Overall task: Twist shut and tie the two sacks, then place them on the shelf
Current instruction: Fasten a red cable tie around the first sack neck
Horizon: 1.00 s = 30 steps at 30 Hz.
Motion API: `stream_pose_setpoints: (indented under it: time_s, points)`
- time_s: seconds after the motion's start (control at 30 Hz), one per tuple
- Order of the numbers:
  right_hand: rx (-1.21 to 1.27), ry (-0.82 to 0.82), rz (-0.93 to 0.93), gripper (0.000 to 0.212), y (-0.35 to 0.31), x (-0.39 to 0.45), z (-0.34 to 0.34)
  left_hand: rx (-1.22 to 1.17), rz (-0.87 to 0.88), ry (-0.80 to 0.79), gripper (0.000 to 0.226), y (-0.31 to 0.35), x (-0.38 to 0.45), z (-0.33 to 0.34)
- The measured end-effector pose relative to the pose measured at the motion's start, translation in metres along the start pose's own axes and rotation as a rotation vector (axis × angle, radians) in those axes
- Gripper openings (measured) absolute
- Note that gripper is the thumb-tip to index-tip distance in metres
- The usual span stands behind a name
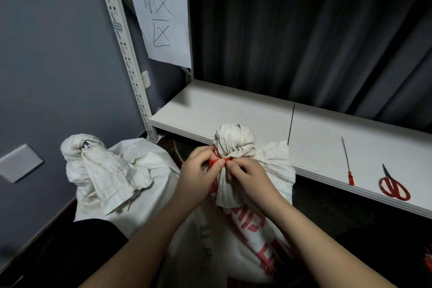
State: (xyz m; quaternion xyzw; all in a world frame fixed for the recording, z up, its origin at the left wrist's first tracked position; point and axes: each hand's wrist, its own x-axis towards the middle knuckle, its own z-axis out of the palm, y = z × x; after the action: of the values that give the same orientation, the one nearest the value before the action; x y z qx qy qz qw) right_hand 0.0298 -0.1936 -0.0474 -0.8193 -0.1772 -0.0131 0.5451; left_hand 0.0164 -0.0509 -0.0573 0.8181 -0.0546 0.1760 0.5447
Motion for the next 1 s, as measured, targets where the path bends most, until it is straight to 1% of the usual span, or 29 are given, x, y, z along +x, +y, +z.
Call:
stream_pose_setpoints:
  time_s: [0.07, 0.2, 0.33, 0.5, 0.63, 0.67, 0.7, 0.77, 0.8, 0.83, 0.87, 0.9, 0.93, 1.0]
  points:
    - [0.125, 0.005, 0.093, 0.047, -0.001, -0.004, 0.001, -0.091, -0.065, -0.037, 0.017, 0.000, 0.001, 0.000]
    - [0.251, 0.020, 0.181, 0.050, 0.001, -0.008, 0.003, -0.239, -0.170, -0.056, 0.009, -0.008, 0.004, 0.001]
    - [0.372, 0.051, 0.241, 0.049, -0.002, -0.012, 0.007, -0.340, -0.253, -0.080, 0.012, -0.007, 0.006, -0.003]
    - [0.522, 0.082, 0.313, 0.051, -0.006, -0.013, 0.008, -0.444, -0.329, -0.028, 0.019, -0.002, 0.001, -0.003]
    - [0.621, 0.060, 0.327, 0.050, -0.006, -0.013, 0.008, -0.489, -0.329, -0.010, 0.020, 0.000, 0.000, -0.002]
    - [0.587, 0.038, 0.311, 0.048, -0.006, -0.012, 0.006, -0.467, -0.310, -0.002, 0.019, 0.000, 0.000, -0.001]
    - [0.495, 0.016, 0.291, 0.044, -0.008, -0.011, 0.005, -0.415, -0.286, 0.013, 0.020, -0.001, 0.000, 0.000]
    - [0.148, 0.006, 0.236, 0.035, -0.011, -0.009, 0.002, -0.240, -0.192, 0.031, 0.021, -0.003, -0.003, 0.004]
    - [-0.056, 0.025, 0.215, 0.032, -0.010, -0.009, 0.003, -0.132, -0.131, 0.039, 0.021, -0.003, -0.006, 0.006]
    - [-0.234, 0.054, 0.192, 0.030, -0.011, -0.010, 0.005, -0.016, -0.067, 0.054, 0.014, -0.002, -0.008, 0.007]
    - [-0.361, 0.085, 0.161, 0.029, -0.010, -0.011, 0.007, 0.073, 0.000, 0.064, 0.009, 0.000, -0.010, 0.007]
    - [-0.449, 0.116, 0.122, 0.028, -0.011, -0.013, 0.008, 0.151, 0.061, 0.069, 0.013, 0.002, -0.012, 0.007]
    - [-0.534, 0.154, 0.079, 0.028, -0.011, -0.014, 0.009, 0.188, 0.104, 0.076, 0.016, 0.002, -0.012, 0.008]
    - [-0.801, 0.227, -0.080, 0.028, -0.009, -0.014, 0.006, 0.189, 0.110, 0.092, 0.004, 0.005, -0.012, 0.010]
